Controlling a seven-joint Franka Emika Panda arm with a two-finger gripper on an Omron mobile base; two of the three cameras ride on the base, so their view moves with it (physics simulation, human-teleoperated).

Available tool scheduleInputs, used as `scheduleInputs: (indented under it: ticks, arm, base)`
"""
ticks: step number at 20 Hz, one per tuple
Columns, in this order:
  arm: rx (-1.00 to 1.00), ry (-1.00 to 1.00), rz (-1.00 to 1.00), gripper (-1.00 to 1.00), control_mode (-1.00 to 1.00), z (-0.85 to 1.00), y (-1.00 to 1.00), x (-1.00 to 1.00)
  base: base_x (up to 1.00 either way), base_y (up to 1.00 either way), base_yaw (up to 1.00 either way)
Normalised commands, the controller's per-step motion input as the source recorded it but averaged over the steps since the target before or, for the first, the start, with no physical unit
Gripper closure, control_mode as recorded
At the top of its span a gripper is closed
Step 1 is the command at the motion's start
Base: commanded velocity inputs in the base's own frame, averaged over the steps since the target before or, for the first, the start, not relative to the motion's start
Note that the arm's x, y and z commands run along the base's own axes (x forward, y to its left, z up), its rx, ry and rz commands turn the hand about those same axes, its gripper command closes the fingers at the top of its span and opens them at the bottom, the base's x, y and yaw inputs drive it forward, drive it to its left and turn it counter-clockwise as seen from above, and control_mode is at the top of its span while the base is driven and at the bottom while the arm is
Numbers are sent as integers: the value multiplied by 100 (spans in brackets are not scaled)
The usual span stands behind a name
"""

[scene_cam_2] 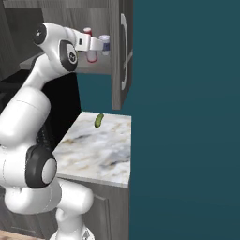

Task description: Pick the mustard and ketchup from the counter and place them in the cabinet.

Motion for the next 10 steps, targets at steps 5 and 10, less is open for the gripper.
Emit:
scheduleInputs:
  ticks: [5,10]
  arm:
    - [-2,-1,0,100,-100,-8,0,24]
    - [0,-2,0,100,-100,-14,0,29]
  base:
    - [0,0,0]
    - [0,0,0]
